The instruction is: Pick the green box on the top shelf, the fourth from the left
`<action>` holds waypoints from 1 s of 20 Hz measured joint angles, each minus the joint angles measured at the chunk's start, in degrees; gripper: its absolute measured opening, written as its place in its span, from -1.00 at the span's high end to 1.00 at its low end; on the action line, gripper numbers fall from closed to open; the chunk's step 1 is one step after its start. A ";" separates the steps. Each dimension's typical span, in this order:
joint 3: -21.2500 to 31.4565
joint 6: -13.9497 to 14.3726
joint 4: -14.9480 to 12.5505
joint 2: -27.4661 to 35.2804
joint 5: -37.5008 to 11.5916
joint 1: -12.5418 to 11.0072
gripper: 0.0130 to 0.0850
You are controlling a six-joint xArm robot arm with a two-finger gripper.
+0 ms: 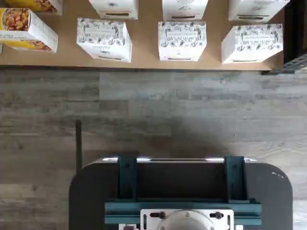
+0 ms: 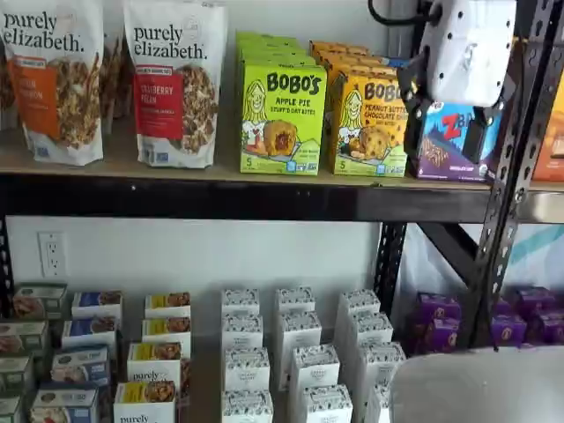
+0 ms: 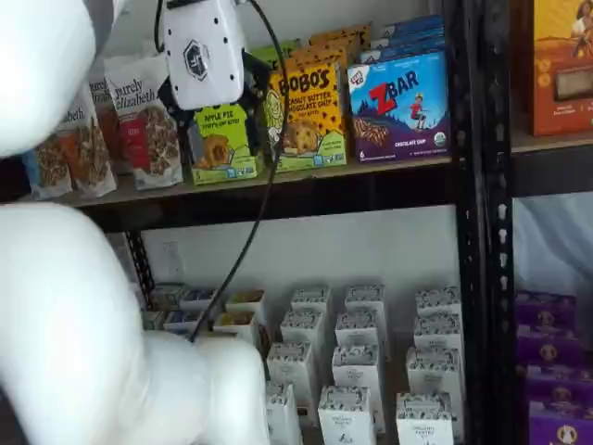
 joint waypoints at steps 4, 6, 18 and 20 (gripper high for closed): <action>0.55 -2.50 5.20 -0.55 -0.57 -4.62 -1.00; 0.54 -2.29 5.07 -0.57 -0.64 -4.29 -1.00; 2.42 2.99 1.83 -1.10 -6.32 2.64 -1.00; 2.88 4.00 1.29 -1.05 -7.83 3.87 -1.00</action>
